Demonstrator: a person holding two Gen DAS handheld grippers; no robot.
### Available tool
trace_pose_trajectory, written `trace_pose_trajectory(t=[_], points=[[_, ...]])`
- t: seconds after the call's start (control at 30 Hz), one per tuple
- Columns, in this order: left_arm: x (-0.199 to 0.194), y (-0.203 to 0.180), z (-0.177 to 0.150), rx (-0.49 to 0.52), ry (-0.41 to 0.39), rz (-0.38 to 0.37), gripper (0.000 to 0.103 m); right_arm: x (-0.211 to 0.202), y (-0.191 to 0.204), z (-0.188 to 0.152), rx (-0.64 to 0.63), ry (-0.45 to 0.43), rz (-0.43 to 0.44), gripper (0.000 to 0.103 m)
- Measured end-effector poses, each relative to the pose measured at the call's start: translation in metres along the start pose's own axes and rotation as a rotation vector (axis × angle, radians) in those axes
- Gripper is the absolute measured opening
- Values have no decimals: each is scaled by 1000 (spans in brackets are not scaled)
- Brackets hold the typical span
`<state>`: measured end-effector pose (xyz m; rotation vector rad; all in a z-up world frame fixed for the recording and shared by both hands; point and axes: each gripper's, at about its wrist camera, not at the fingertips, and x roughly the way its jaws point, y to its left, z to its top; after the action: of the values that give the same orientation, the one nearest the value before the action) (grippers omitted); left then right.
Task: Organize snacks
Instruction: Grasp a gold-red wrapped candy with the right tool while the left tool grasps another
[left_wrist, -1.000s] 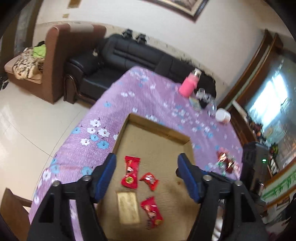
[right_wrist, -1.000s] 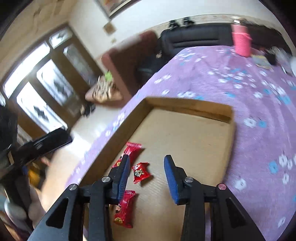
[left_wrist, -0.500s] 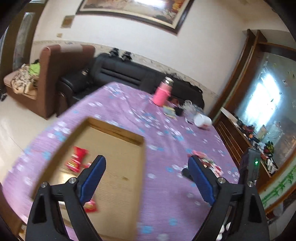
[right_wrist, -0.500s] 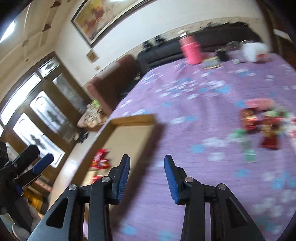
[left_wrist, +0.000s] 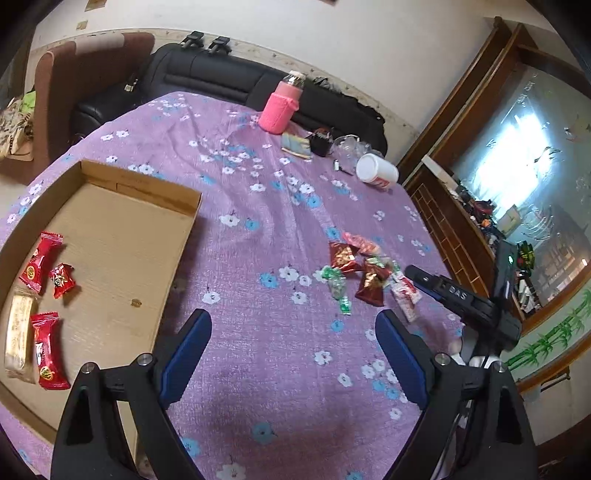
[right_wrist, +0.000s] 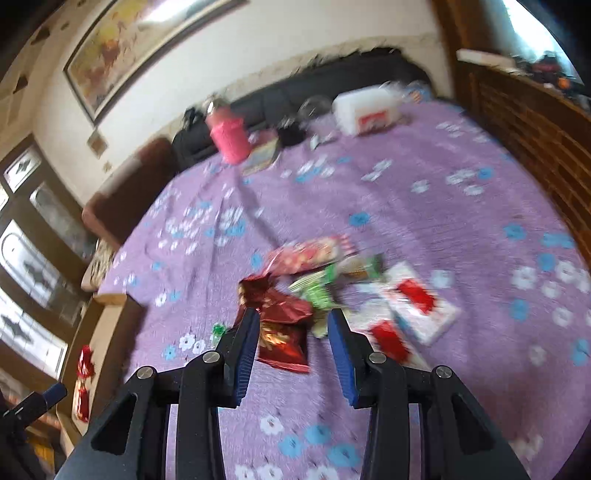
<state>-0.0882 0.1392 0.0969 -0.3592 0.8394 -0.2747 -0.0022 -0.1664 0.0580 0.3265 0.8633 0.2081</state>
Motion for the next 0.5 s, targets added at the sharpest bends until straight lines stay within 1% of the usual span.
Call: trace_pose_trajectory(t=[0.07,0.13,0.2,0.27,0.37,0.47,0.5], points=[[7,3,-1,6,10,28,90,19,5,1,-8,38,-25,41],[8,9,0,-7,11,20,90,35,13,-2,-32,57,-67,41],[9,13,-1,-3,10,33,90,47,19,-6,-62,54,-107,41],[12,13,-1,4,21,37,90,54,22,-6,-73,42,-127,41],[21,8,-4,33,47,43,90,59,16,-8,-58,36,-128,41],[35,-1,-7,54,78,46,90,61,12,-9,-49,26,-92,41],[41,-5,-7,59,88,43,90,60,11,-10,-54,24,-80,39]])
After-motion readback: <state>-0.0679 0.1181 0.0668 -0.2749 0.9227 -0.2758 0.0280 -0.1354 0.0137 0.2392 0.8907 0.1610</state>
